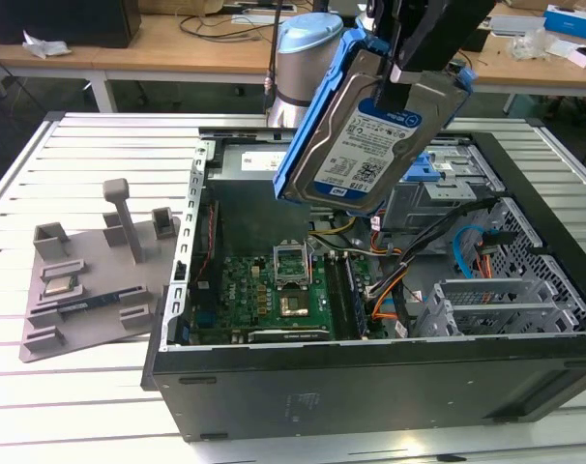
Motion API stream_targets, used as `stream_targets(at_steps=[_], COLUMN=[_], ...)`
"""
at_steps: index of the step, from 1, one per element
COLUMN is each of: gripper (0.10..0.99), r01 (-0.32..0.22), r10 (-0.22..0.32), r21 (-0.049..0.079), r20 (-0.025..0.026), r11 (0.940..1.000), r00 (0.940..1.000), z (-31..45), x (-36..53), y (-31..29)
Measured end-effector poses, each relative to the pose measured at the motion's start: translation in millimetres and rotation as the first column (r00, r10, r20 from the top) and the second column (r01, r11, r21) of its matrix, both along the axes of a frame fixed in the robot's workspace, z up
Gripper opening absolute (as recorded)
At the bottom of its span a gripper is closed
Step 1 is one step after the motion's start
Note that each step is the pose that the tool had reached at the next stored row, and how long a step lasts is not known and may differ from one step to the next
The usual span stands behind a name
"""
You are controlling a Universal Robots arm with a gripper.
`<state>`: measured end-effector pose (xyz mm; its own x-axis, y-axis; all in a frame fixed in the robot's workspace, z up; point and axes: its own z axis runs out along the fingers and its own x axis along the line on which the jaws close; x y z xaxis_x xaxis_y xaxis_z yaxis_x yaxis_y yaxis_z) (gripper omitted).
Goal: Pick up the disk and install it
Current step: 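Pick up the disk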
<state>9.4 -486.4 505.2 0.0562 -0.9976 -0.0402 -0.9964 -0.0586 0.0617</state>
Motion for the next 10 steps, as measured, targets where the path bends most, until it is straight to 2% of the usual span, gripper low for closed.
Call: stream_targets(at_steps=[5,8,10], gripper=[0.369,0.369,0.369], r01=[0.0,0.0,0.0], r10=[0.0,0.0,0.0], r21=[0.0,0.0,0.0], r20=[0.0,0.0,0.0], r11=[1.0,1.0,1.0], r00=[1.0,1.0,1.0], z=[-0.2,-0.4,-0.6], x=[0.0,0.0,0.0], y=[-9.9,-18.2,-25.9])
